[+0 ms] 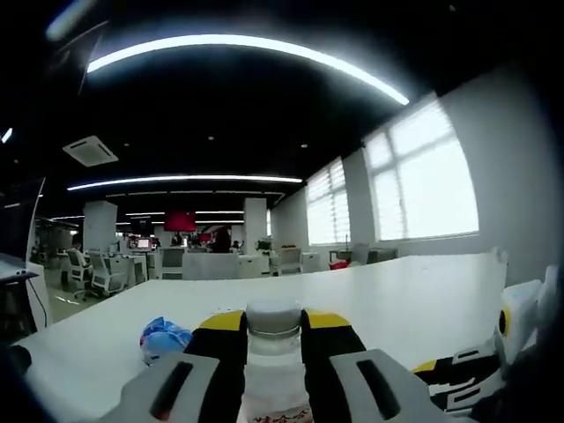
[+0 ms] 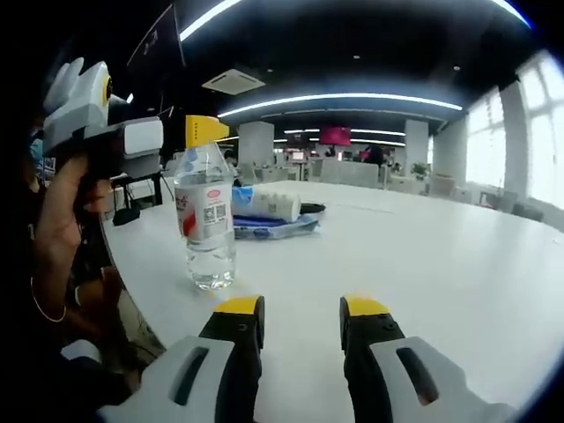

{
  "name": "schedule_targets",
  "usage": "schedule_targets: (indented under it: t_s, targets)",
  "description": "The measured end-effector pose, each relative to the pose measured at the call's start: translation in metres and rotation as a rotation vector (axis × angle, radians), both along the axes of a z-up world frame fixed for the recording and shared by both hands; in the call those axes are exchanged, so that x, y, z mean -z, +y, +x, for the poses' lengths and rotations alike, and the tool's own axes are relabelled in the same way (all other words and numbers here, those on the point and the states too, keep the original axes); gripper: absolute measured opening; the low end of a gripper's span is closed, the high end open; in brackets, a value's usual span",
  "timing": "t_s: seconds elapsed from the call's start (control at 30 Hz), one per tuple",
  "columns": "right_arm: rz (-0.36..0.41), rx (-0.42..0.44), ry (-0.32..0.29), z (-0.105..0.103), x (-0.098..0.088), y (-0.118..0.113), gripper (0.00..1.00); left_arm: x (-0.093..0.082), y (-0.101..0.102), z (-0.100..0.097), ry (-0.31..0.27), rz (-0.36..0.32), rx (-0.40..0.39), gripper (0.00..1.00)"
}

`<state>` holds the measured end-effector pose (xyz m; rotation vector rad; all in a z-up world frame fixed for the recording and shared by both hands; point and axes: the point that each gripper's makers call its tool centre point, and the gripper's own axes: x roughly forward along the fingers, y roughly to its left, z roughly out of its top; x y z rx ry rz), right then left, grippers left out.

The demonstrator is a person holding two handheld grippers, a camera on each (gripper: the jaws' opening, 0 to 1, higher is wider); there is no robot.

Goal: Arrange the tabletop items into an orderly group along one side of the table until the central work area is clear of visible clutter.

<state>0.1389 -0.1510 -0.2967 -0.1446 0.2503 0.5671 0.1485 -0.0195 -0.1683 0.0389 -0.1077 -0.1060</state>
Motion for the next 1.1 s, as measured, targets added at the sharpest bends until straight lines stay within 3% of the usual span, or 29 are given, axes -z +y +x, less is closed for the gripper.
schedule_targets:
  t_s: [0.3,0.57,0.77,0.97,1.1]
  targets:
    - [0.015,0.003,-0.008,0.001,-0.004,0.001,0.3,0.0,0.003,0.001,0.026,-0.001,0.012,0.21]
    - [0.016,0.01,-0.011,0.003,-0.006,0.002,0.3,-0.001,0.011,-0.001,0.014,-0.001,0.01,0.21]
    - [0.022,0.008,-0.014,0.002,-0.008,0.006,0.29,-0.012,0.024,-0.002,0.006,0.005,0.004,0.21]
    - [0.023,0.012,-0.016,0.003,-0.011,0.008,0.28,-0.01,0.042,-0.006,0.022,-0.016,-0.023,0.2]
    - [0.072,0.037,-0.011,0.007,-0.014,0.008,0.28,-0.013,0.057,-0.011,0.024,-0.01,-0.037,0.2]
